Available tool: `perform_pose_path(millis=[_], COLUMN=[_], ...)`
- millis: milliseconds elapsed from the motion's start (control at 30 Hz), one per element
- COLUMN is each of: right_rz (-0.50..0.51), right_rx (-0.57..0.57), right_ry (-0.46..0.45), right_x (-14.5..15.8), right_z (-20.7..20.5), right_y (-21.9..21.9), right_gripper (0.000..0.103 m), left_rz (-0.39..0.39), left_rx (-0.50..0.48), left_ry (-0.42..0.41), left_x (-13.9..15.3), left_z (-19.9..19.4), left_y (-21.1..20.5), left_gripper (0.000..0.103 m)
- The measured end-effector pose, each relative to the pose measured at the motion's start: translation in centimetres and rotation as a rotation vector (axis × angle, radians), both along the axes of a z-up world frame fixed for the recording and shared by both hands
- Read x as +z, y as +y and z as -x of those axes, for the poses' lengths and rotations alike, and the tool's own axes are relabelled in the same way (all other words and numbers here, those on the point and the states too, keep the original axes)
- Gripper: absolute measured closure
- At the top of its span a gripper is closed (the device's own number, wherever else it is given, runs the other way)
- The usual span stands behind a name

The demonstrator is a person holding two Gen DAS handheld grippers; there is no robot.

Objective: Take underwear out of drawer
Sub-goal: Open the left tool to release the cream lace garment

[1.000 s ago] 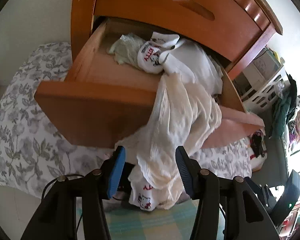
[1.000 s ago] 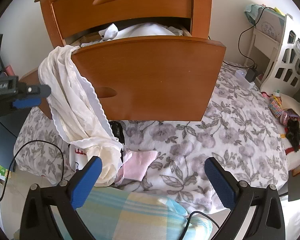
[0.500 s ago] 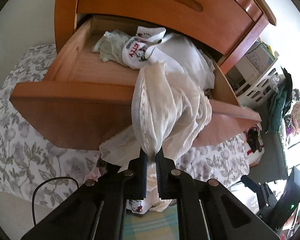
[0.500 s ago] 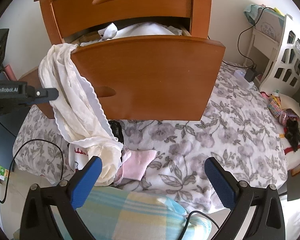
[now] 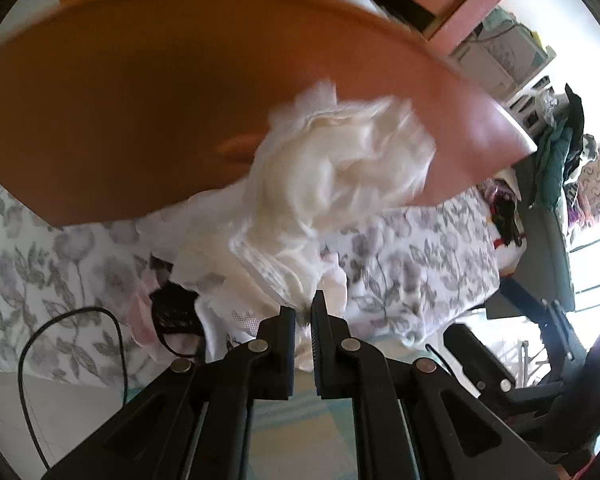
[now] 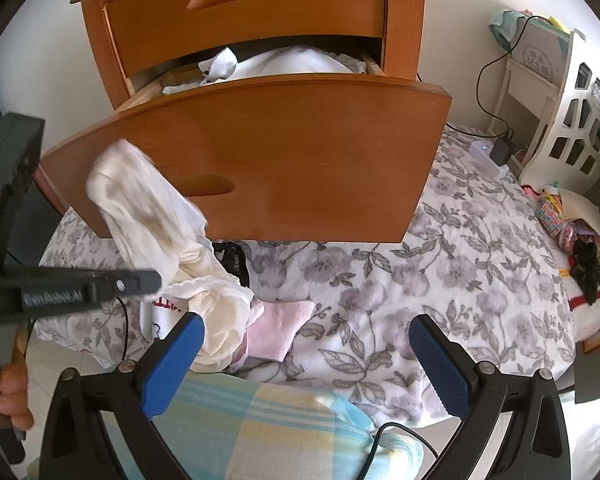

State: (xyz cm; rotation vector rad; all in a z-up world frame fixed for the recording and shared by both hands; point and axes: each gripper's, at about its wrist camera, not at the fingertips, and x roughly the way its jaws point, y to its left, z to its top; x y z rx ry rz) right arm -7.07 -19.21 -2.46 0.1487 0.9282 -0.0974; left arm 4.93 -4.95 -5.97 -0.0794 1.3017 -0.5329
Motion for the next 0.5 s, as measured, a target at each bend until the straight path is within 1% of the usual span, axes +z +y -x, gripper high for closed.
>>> perform_pose_path(millis=[133, 367, 400, 433, 467, 500], right_rz=[-0.002, -0.001, -0.001, -0.001, -0.001, -0.001], right_rx=[-0.006, -0.001, -0.001, -0.002, -0.003, -0.003], right_ry=[-0.002, -0.003, -0.004, -0.005, -0.006, -0.007], right_x=[0.1, 0.1, 0.1, 0.1, 0.2, 0.2], right_z=[0.0, -0.1, 0.0, 0.0, 0.0, 0.0], right_y=[-0.2, 0.0, 0.0, 0.0, 0.0, 0.0], right_gripper=[0.0, 0.0, 0.0, 0.0, 0.0, 0.0], left_rz=[0.0, -0.006, -0.008, -0.008, -0.009, -0.013], left_rx=[0.002, 0.038, 0.045, 0.05, 0.057, 0.066], left_ry=[0.0, -0.009, -0.008, -0.008, -0.01, -0.013], left_x=[0.2, 0.8, 0.8, 0.9, 1.0, 1.1], left_z=[0.0, -0.3, -0.4, -0.5, -0.5, -0.5], left_y=[0.1, 1.0, 1.2, 1.4, 1.5, 1.7], left_gripper=[0.096, 0.095, 0.09, 0.079, 0.07, 0.05])
